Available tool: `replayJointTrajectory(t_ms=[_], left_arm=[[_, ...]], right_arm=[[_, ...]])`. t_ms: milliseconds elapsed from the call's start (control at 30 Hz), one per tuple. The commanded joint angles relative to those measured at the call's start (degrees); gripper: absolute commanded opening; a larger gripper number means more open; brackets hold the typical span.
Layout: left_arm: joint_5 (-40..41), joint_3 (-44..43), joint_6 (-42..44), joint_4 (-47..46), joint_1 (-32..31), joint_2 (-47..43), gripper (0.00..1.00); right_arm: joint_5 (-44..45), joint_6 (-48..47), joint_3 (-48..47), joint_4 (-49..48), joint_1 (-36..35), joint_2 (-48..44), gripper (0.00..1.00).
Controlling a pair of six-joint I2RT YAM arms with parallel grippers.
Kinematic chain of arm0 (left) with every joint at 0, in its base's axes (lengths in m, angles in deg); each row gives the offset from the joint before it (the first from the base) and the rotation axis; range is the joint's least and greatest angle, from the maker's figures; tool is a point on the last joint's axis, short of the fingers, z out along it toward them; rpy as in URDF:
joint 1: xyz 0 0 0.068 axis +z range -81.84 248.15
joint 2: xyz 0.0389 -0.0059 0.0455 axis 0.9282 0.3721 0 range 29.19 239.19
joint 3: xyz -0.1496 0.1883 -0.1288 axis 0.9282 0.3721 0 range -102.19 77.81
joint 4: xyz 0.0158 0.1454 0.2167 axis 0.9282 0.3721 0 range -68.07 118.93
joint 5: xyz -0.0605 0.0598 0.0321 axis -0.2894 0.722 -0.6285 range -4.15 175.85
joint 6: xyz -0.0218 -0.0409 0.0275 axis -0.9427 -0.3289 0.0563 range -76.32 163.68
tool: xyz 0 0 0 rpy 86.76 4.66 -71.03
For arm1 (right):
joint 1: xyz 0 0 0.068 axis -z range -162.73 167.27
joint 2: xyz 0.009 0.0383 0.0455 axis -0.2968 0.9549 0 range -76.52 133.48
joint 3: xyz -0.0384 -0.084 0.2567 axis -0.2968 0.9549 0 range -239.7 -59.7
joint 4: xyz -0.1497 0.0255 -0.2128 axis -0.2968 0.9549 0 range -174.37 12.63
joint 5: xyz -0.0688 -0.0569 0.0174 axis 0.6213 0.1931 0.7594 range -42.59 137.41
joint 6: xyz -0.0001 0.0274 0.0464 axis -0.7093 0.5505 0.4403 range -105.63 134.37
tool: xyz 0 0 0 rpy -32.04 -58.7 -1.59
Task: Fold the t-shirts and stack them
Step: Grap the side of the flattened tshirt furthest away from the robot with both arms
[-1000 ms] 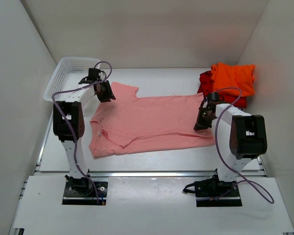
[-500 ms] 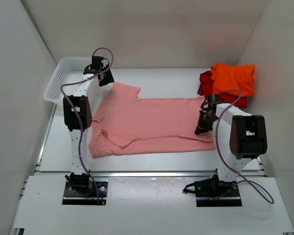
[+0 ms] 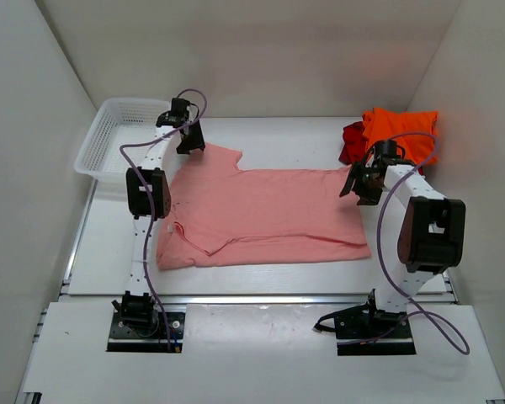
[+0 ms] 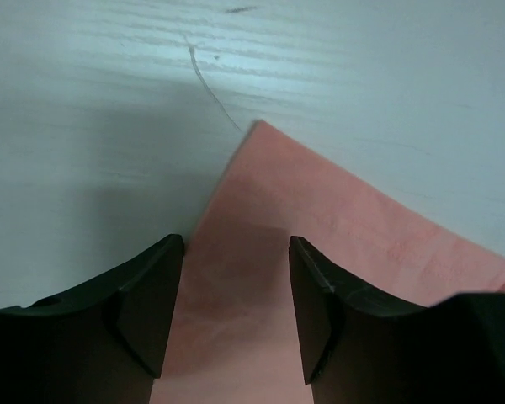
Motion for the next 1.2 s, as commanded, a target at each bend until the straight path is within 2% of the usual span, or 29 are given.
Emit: replayJointTrajectory(t_ms=[0, 33, 100, 133, 167, 333, 433, 600, 667, 700, 733, 767, 800, 833, 867, 1000, 1167], left_arm=[[-1.71, 1.74, 1.34, 5.56, -0.07, -1.15, 0.65], [-2.05, 2.71, 1.26, 5.47, -0.07, -1.33, 0.62], [-3.45, 3.33, 2.39, 5.74, 0.11, -1.50, 0.44], [-3.98, 3.51, 2.14, 6.08, 0.11, -1.51, 0.15], [-3.90, 3.33, 2.39, 6.52, 0.28, -1.33, 0.00], [-9.35, 4.82, 2.84, 7.23, 0.90, -1.59, 0.00], [-10.58, 7.11, 3.01, 5.83, 0.90, -2.91, 0.00], [-12.86, 8.69, 3.36, 5.03, 1.43, -4.14, 0.00], [-13.30, 8.52, 3.54, 4.59, 1.25, -4.32, 0.00], [-13.30, 8.61, 3.37, 4.77, 1.25, -4.40, 0.00], [-13.65, 8.78, 3.89, 4.86, 1.34, -4.58, 0.00], [-14.26, 8.61, 3.54, 4.86, 1.60, -4.49, 0.00], [-14.10, 8.69, 3.37, 5.03, 1.52, -4.67, 0.00], [-14.10, 8.96, 3.63, 5.12, 2.04, -4.58, 0.00], [-14.62, 8.35, 3.71, 5.38, 1.69, -4.76, 0.00], [-16.02, 7.55, 3.54, 6.43, 2.04, -5.81, 0.00], [-17.17, 8.42, 3.89, 7.75, 3.18, -11.24, 0.00]], right_arm=[[0.35, 0.53, -4.60, -4.42, 0.43, 4.79, 0.64], [0.35, 0.87, -5.13, -4.95, 0.08, 5.25, 0.65], [0.70, 1.58, -7.23, -7.05, 0.08, 7.36, 0.65], [0.53, 2.28, -7.33, -7.76, -0.18, 8.67, 0.65], [0.44, 2.63, -8.29, -8.98, -0.53, 10.42, 0.65], [5.97, 2.81, -13.30, -10.67, -1.59, 15.79, 0.66], [6.85, 2.37, -21.01, -8.13, -1.77, 21.41, 0.67], [7.55, 1.23, -28.94, -4.87, -3.43, 27.04, 0.65], [8.17, 1.23, -30.97, -4.42, -3.43, 28.63, 0.61], [8.08, 1.31, -31.41, -4.25, -3.44, 29.07, 0.59], [8.00, 1.32, -32.63, -3.55, -3.35, 30.12, 0.47], [8.17, 1.05, -33.95, -2.41, -3.44, 30.56, 0.42], [8.52, 0.88, -34.05, -2.05, -3.52, 30.65, 0.29], [8.26, 1.22, -34.57, -1.62, -3.52, 31.26, 0.11], [8.00, 0.44, -34.67, -1.18, -3.79, 30.83, 0.02], [8.52, 0.26, -31.77, -3.18, -4.32, 27.94, 0.00], [6.68, -0.35, -23.35, -8.89, -4.31, 20.21, 0.00]])
